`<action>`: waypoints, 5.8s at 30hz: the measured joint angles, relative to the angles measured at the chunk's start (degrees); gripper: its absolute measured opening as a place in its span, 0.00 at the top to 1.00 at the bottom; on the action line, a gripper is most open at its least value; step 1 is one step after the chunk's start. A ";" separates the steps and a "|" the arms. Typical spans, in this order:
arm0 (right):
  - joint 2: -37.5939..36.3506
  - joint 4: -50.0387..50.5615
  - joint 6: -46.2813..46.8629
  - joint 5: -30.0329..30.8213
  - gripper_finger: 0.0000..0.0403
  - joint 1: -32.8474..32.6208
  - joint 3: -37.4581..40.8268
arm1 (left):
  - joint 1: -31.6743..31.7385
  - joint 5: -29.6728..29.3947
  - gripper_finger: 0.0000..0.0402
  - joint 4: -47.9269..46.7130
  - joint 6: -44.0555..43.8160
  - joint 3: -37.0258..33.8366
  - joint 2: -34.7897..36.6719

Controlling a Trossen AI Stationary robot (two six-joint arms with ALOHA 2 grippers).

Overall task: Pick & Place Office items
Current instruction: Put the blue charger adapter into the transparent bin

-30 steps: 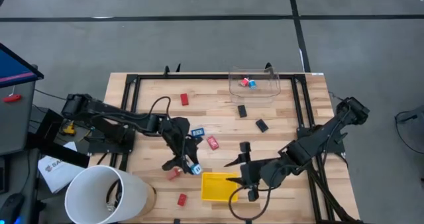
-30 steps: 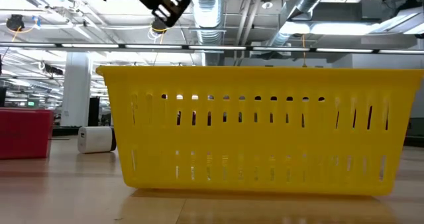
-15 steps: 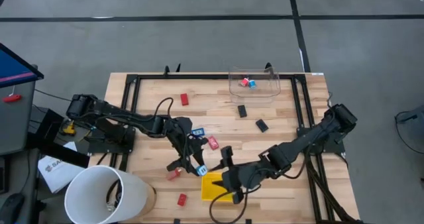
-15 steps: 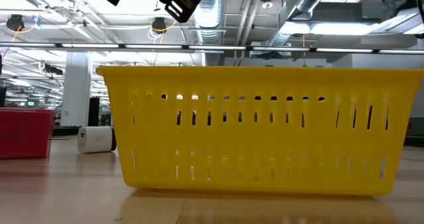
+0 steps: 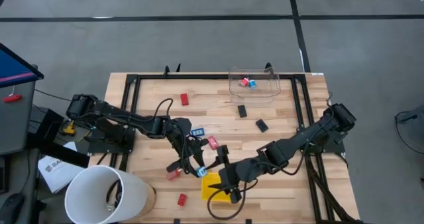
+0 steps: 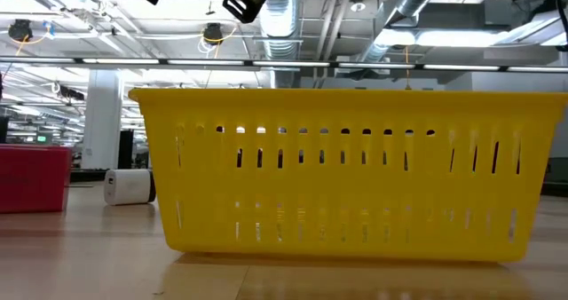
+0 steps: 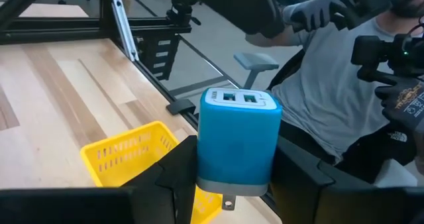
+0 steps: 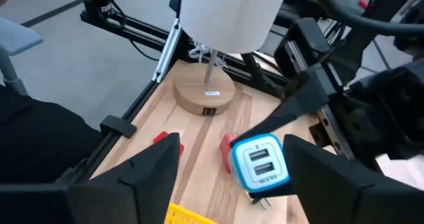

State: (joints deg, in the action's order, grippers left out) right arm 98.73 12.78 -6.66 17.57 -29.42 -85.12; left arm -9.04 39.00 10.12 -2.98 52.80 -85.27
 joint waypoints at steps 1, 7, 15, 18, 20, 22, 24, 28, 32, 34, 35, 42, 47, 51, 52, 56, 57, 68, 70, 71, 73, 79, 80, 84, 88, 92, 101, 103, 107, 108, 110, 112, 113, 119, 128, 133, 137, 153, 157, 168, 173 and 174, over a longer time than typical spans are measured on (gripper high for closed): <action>0.10 -0.01 -0.04 -0.03 0.34 0.02 0.00 | 0.00 0.00 0.64 0.06 0.01 0.00 0.00; 2.87 -1.76 -1.39 0.21 0.33 1.02 -0.05 | 0.00 0.00 0.63 0.38 0.15 0.00 0.00; 3.72 -1.49 -2.75 0.37 0.33 2.29 0.00 | -0.85 0.05 0.63 1.19 0.20 -0.04 0.04; 3.72 -1.22 -2.69 0.43 0.33 2.80 0.00 | -0.87 0.02 0.63 1.24 0.20 -0.04 0.04; 3.72 -1.26 -2.55 0.39 0.33 3.17 0.00 | -0.87 0.02 0.63 1.58 0.20 -0.04 0.04; 3.72 -1.47 -2.67 0.34 0.33 3.36 0.00 | -0.87 0.05 0.63 1.54 0.20 -0.04 0.04; 3.72 -1.82 -2.85 0.34 0.33 3.34 0.00 | -0.87 0.08 0.63 1.56 0.20 -0.04 0.04; 3.72 -1.94 -2.81 0.34 0.35 3.34 0.00 | -0.87 0.04 0.63 1.54 0.20 -0.04 0.04; 3.72 -1.89 -2.83 0.21 0.42 3.31 0.00 | -0.87 0.08 0.62 1.54 0.20 -0.04 0.04; 3.72 -1.86 -3.01 0.00 0.49 3.29 0.00 | -0.85 0.10 0.62 1.61 0.20 -0.04 0.04; 3.72 -1.88 -3.17 -0.22 0.53 3.29 0.02 | -0.85 0.17 0.62 1.74 0.20 -0.04 0.04; 3.72 -2.71 -5.40 -1.62 0.67 3.29 0.02 | -0.75 0.44 0.60 2.55 0.12 -0.04 0.04; 3.72 -3.38 -6.22 -1.04 0.67 2.66 0.03 | -0.21 0.42 0.54 1.87 0.17 -0.02 0.05; 3.71 -2.41 -5.75 0.36 0.67 2.31 0.09 | 0.63 -2.61 0.48 -3.19 1.61 -0.02 1.72; 3.67 -2.09 -5.52 0.86 0.67 2.22 0.11 | 0.63 -4.47 0.47 -5.04 2.47 -0.02 2.41; 3.06 -0.36 -3.36 1.77 0.67 1.88 0.11 | 0.54 -14.09 0.43 -11.67 5.50 -0.02 5.81; 2.73 0.47 -2.49 2.21 0.67 1.65 0.11 | 0.39 -17.32 0.42 -13.53 5.80 -0.02 6.71; -3.17 21.89 18.88 21.27 0.67 -1.72 0.00 | -3.59 -52.72 0.45 -26.87 4.17 -0.59 10.82; -4.18 30.25 27.76 25.32 0.67 -1.72 0.00 | -4.20 -57.57 0.46 -26.23 3.98 -1.68 10.36; -4.68 33.74 32.51 27.05 0.67 -1.58 0.00 | -4.48 -60.04 0.46 -26.70 3.51 -2.37 10.34; -5.98 41.95 42.43 29.92 0.67 -1.22 0.00 | -4.45 -65.09 0.47 -26.04 2.54 -3.58 10.36; -10.89 60.47 66.31 34.69 0.67 2.00 3.08 | -1.62 -73.13 0.47 -24.50 2.12 -6.10 10.66; -12.22 62.60 69.82 35.03 0.67 2.90 4.33 | -1.08 -73.14 0.47 -24.41 2.27 -6.12 10.68; -18.18 65.79 79.44 35.01 0.67 9.16 11.04 | 1.39 -71.71 0.48 -21.73 4.17 -6.20 10.92; -24.71 61.83 79.36 33.44 0.67 20.48 17.86 | 2.75 -68.42 0.49 -19.87 5.88 -6.21 11.34; -28.91 47.84 66.83 25.77 0.67 35.68 24.10 | 2.71 -67.63 0.50 -19.30 7.49 -6.22 12.07; -24.98 25.01 47.26 7.49 0.67 59.99 29.11 | 2.19 -64.99 0.50 -18.82 8.37 -6.83 17.10; -22.75 23.45 45.84 3.28 0.67 63.15 28.96 | 1.79 -64.04 0.50 -18.61 8.34 -7.71 18.15; -17.52 24.76 43.91 -2.74 0.67 67.62 25.96 | 1.32 -63.27 0.50 -18.94 8.35 -9.48 20.17; -16.33 25.54 43.54 -2.80 0.67 68.33 24.70 | 1.33 -63.00 0.50 -18.94 8.31 -9.60 20.57; -13.89 27.90 42.61 -2.94 0.67 69.33 21.69 | 1.19 -63.03 0.50 -18.89 8.27 -9.68 21.04; -11.28 31.13 41.72 -2.97 0.67 70.10 18.42 | 1.00 -63.04 0.50 -18.79 8.16 -9.73 21.27; -10.06 32.88 41.29 -2.94 0.67 70.48 16.97 | 0.83 -63.04 0.50 -18.64 8.13 -9.73 21.27; -3.60 38.30 40.51 -3.03 0.67 72.09 10.31 | 0.63 -62.71 0.50 -18.70 8.11 -9.73 21.20; 4.64 38.66 38.68 -4.82 0.67 75.08 9.11 | -1.05 -62.69 0.50 -19.01 7.15 -9.73 21.20; 5.66 37.72 37.41 -4.16 0.67 76.29 9.35 | -1.42 -62.69 0.50 -19.03 7.04 -9.73 21.18; 5.62 36.26 36.60 -4.18 0.67 76.90 9.66 | -1.40 -62.71 0.50 -19.03 7.04 -9.73 21.18; 5.62 32.97 36.84 -4.20 0.67 76.80 9.66 | -1.40 -62.95 0.50 -19.03 7.02 -9.73 21.16; 5.62 32.04 37.09 -4.34 0.67 76.80 9.66 | -1.40 -62.95 0.50 -19.03 7.02 -9.73 21.16; 5.60 26.95 36.75 -6.24 0.66 77.60 14.31 | -1.40 -62.95 0.50 -19.05 7.02 -9.73 21.16; 5.60 24.51 36.59 -7.48 0.66 78.35 15.95 | -1.40 -62.95 0.50 -19.05 7.02 -9.73 21.16; 5.61 24.67 36.30 -7.63 0.66 78.45 16.00 | -1.40 -62.95 0.50 -19.05 7.02 -9.73 21.16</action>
State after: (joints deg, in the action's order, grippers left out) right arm 104.34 37.45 29.63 9.94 49.03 -69.12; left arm -10.44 -23.94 -8.93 4.03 43.07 -64.12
